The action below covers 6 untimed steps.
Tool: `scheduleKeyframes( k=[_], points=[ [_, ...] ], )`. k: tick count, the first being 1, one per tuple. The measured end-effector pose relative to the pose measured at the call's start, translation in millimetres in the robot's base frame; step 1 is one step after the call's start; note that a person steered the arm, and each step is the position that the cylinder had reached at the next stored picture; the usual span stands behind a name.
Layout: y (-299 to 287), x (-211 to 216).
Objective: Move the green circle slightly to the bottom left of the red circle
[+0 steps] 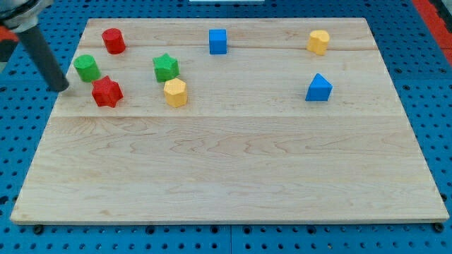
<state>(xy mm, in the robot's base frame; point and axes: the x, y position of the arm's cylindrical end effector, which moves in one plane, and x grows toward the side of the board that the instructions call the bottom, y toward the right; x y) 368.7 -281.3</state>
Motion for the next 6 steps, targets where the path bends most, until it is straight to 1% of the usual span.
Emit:
scheduleKeyframes(
  k=[1,2,3,4,5,6],
  points=[
    [8.8,-29.2],
    [-0.1,-45.6],
    [3.8,-81.4],
    [27.7,-54.0],
    [44.2,26.0],
    [68.1,81.0]
  ],
)
